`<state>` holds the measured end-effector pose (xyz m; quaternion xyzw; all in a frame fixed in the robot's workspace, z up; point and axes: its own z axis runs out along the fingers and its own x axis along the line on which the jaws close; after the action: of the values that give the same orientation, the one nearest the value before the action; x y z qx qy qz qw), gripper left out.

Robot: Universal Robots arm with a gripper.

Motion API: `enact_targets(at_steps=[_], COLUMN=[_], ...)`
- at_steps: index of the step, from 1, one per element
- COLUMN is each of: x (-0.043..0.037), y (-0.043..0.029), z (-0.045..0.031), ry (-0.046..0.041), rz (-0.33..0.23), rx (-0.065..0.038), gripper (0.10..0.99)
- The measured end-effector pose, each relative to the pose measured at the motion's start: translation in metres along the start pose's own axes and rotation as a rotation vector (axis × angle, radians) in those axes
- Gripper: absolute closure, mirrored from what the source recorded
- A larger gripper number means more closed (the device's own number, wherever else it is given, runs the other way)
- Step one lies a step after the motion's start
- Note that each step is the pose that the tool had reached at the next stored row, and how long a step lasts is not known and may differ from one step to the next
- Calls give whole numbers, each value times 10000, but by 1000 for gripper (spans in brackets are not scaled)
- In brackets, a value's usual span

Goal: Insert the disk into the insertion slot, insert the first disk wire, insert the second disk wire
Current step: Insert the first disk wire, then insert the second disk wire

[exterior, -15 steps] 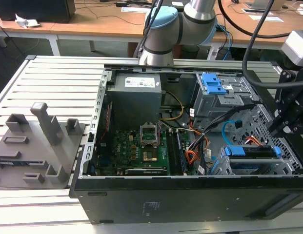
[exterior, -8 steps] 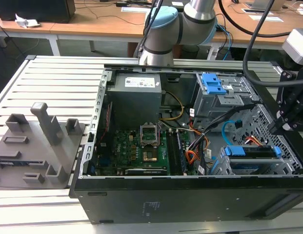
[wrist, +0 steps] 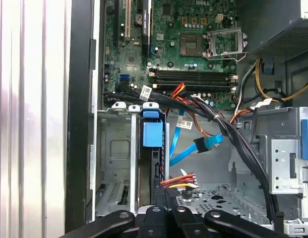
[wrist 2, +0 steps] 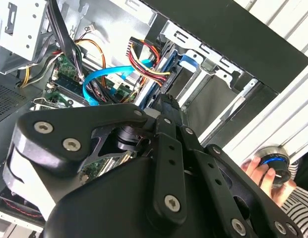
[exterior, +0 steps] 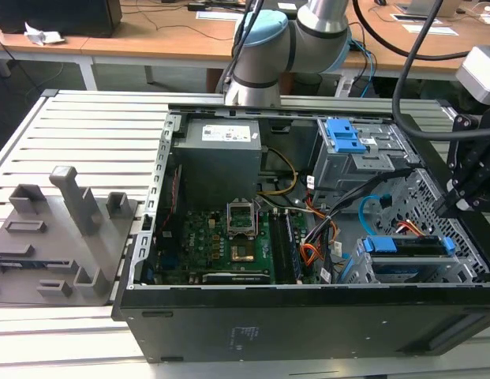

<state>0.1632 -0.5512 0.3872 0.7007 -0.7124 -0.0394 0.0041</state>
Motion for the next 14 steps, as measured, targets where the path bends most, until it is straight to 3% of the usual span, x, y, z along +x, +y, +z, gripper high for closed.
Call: enact_targets(at_steps=[3, 4, 6, 14], x=[3, 5, 6, 7], y=[124, 198, 254, 261], z=[19, 30, 37, 37], ry=[-1, -2, -2, -1], rz=[0, 1, 1, 1], rx=[1, 1, 1, 0], gripper=[980, 980, 980, 980])
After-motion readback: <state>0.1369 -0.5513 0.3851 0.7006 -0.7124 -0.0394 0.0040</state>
